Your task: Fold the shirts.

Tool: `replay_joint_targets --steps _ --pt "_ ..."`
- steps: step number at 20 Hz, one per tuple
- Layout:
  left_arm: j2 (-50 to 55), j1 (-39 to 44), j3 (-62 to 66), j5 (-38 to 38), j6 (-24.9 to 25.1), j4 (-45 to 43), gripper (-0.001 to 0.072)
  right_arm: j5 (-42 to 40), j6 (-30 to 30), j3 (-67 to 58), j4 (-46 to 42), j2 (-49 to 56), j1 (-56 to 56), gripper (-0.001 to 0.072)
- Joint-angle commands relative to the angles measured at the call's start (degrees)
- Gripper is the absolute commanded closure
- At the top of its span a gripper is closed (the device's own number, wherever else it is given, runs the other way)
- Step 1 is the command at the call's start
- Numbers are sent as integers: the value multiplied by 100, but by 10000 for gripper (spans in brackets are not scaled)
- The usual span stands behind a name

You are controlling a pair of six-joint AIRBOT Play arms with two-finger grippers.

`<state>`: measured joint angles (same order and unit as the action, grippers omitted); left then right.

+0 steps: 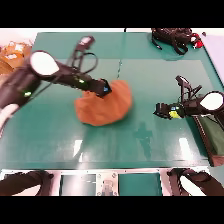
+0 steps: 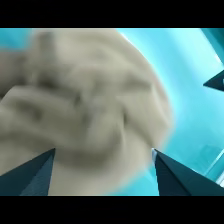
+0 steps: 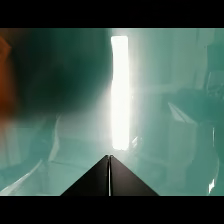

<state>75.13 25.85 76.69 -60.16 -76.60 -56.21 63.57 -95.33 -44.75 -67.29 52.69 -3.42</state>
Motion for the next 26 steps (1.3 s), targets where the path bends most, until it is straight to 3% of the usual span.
replay_joint_targets --steps 1,3,5,9,12,15,21,22,23,24,25,26 --pt "520 -170 125 -293 57 151 -13 -63 0 0 133 -2 -4 696" --pt "402 -804 136 -704 55 11 -13 -238 2 -13 129 0 68 677" --pt "352 -1475 133 -1222 15 -275 -13 -496 4 -31 129 57 297 387" --pt "372 -2326 -398 -1471 -302 -885 -13 -551 476 -501 286 1040 1051 240" --pt "382 -2376 -1364 -656 -286 -479 -13 -555 1209 -1123 769 2177 1255 239" --pt "511 -2251 -2190 483 118 706 -13 -542 1652 -1797 1086 3228 1200 238" --pt "1196 -1851 -2378 1259 966 2166 -13 -511 2103 -2664 1827 4658 645 241" --pt "1185 -1851 -2369 1255 1036 2247 113 -509 2103 -2804 1906 4819 511 243" --pt "1169 -1851 -2321 1217 1126 2216 376 -509 2103 -2927 1950 4944 402 249" --pt "1150 -1853 -2238 1091 1215 2186 624 -509 2103 -3049 1980 5049 295 364" --pt "1145 -1853 -2092 894 1255 2103 685 -507 2103 -3152 2002 5108 225 479" --pt "1145 -1853 -1917 667 1250 2002 686 -503 2103 -3233 2002 5106 192 647"
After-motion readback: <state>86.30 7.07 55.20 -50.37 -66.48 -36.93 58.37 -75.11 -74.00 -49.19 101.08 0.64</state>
